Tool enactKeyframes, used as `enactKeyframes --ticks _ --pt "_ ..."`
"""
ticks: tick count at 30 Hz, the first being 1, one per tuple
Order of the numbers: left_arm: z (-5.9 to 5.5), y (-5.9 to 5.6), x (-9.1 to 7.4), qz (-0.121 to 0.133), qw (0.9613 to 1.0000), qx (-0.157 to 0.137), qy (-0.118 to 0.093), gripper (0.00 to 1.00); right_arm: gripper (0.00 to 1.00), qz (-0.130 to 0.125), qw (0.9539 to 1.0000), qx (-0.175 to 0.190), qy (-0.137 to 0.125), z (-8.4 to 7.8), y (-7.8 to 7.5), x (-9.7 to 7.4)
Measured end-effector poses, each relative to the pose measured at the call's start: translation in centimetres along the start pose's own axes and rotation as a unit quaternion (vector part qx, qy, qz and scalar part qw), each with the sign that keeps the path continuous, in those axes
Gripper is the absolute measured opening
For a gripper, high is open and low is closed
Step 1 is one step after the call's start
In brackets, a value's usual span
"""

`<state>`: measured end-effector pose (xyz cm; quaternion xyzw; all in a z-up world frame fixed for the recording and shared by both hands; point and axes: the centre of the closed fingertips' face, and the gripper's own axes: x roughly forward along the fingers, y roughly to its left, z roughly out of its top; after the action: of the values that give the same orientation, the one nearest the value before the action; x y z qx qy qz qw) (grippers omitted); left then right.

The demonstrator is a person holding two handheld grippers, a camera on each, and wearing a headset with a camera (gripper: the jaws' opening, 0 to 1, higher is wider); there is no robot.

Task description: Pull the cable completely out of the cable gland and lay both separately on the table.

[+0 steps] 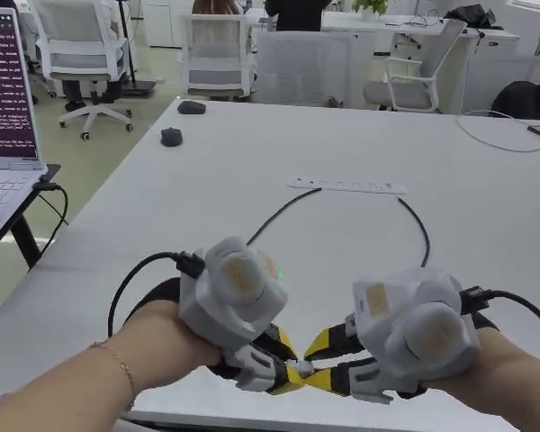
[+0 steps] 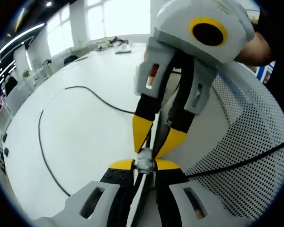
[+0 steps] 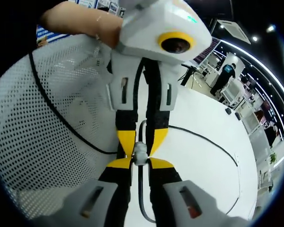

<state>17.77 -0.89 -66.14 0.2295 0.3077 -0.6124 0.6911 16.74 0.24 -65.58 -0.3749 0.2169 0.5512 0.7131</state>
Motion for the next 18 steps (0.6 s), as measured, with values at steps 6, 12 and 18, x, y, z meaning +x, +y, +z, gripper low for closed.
enactKeyframes --ticks 6,12,18 --pt "-0.2 0.2 -0.2 0.000 0.9994 -0.033 -0.006 0.16 0.10 -0.008 0.9995 -0.030 0.003 0.2 0.0 0.0" --pt "-0.8 -0.2 0.2 0.009 0.9988 0.040 0.029 0.17 0.12 0.017 0.9953 0.095 -0.004 -0.4 -0.1 0.1" --pt "-0.7 -1.0 0.7 0.025 0.9867 0.151 0.056 0.17 0.23 0.039 0.9824 0.180 -0.029 -0.4 -0.1 -0.3"
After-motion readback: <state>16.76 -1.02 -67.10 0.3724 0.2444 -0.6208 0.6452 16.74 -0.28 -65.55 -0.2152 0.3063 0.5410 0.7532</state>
